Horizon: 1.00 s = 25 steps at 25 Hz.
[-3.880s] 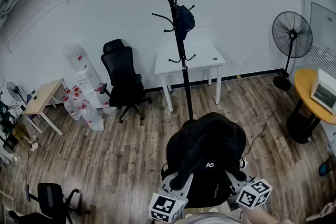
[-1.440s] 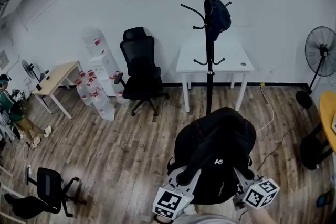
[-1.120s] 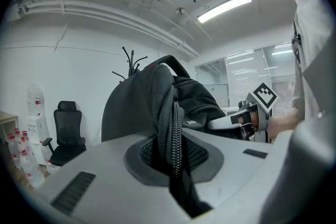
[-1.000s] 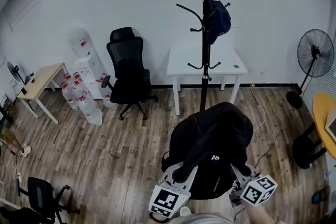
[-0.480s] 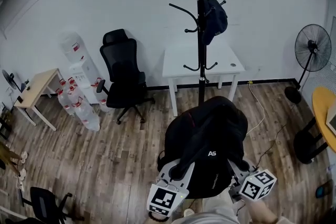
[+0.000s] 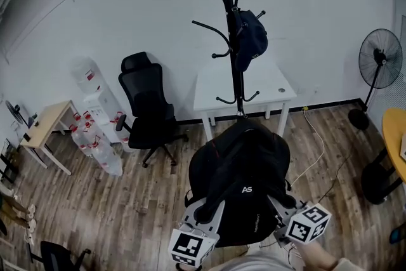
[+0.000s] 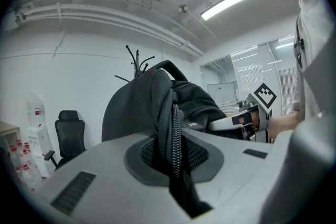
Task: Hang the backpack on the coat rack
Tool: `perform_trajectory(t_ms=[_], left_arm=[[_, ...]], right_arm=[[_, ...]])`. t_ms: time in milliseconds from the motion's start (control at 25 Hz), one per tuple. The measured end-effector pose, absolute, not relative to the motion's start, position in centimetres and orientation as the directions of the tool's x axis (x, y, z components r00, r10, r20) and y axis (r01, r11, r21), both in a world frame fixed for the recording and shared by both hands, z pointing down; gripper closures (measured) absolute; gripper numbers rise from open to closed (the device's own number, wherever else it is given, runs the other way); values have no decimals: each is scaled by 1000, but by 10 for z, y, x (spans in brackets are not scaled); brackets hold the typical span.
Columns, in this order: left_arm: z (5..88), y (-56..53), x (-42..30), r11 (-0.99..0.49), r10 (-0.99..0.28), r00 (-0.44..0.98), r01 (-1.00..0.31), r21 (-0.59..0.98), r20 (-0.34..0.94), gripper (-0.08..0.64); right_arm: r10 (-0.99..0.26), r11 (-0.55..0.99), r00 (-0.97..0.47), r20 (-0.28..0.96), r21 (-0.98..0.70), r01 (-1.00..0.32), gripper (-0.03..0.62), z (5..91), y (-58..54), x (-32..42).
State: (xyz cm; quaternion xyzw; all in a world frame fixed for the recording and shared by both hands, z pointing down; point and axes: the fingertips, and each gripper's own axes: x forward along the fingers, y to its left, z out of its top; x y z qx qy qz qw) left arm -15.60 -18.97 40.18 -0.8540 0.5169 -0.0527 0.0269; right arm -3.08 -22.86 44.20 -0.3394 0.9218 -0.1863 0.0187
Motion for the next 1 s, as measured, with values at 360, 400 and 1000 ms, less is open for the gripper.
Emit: perform_trajectory(t_ms=[360, 400, 1000], left_arm=[[370, -267, -141, -440, -896, 444, -885, -153, 13, 528], [365, -275, -139, -434, -899, 438, -888, -154, 9, 528], [311, -369, -116, -377, -919, 391, -906, -192, -43, 528]], right_arm=[[-614, 739, -788, 43, -320, -593, 560, 407, -304, -13], [-610, 744, -791, 38, -315, -589, 560, 402, -312, -11], [-550, 806, -835, 9, -258, -533, 560, 341, -413, 11]])
